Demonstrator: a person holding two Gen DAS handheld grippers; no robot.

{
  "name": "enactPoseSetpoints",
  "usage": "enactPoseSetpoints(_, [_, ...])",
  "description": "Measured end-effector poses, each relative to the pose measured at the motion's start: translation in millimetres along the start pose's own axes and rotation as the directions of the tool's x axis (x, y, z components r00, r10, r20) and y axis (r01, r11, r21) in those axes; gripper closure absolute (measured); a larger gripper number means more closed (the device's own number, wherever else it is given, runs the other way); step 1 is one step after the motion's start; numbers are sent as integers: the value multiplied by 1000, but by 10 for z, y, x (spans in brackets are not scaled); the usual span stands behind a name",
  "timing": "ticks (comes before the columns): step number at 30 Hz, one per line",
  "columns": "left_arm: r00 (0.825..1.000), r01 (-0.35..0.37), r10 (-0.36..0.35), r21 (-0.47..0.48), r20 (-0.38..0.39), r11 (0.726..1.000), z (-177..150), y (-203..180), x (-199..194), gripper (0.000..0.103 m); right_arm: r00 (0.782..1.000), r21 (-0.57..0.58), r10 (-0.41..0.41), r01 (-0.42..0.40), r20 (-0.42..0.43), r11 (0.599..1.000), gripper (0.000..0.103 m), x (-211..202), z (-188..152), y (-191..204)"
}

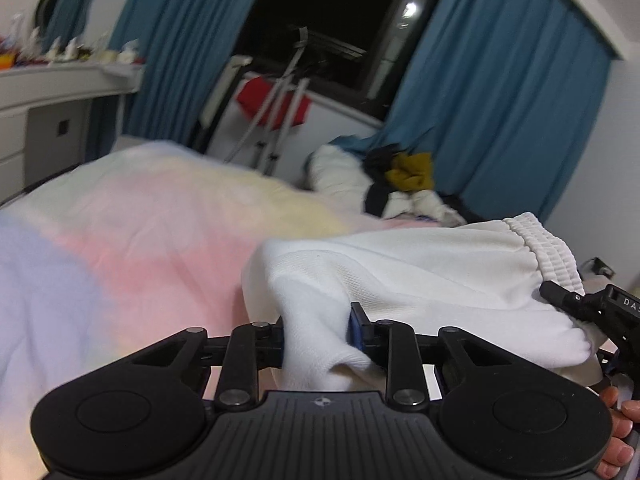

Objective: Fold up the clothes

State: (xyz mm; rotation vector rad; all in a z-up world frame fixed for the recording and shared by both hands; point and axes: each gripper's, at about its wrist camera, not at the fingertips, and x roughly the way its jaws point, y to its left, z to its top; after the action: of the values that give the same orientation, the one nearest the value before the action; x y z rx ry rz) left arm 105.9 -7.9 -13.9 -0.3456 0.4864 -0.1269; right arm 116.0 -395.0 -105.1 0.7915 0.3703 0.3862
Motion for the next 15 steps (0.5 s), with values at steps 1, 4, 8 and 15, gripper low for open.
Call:
enactPoseSetpoints(1, [1000, 11, -11, 13, 10, 1000, 43, -105, -19, 75, 1000, 11, 8, -8, 29, 1000, 61, -62, 97, -38])
enactPoseSetpoints(4, [998, 62, -65, 72, 28, 995, 181, -623, 164, 75, 992, 39, 22, -27, 126, 999, 61, -237, 399, -184])
enactPoseSetpoints(8, [992, 110, -117, 152, 36, 982, 323, -1327, 595, 75, 969, 75, 13, -33, 248, 997, 61, -438, 787, -484])
enactPoseSetpoints(15, [971, 216, -235, 286, 36, 934, 280, -2350, 1603, 75, 877, 129, 15, -88, 481, 988, 61, -603, 1183, -1308])
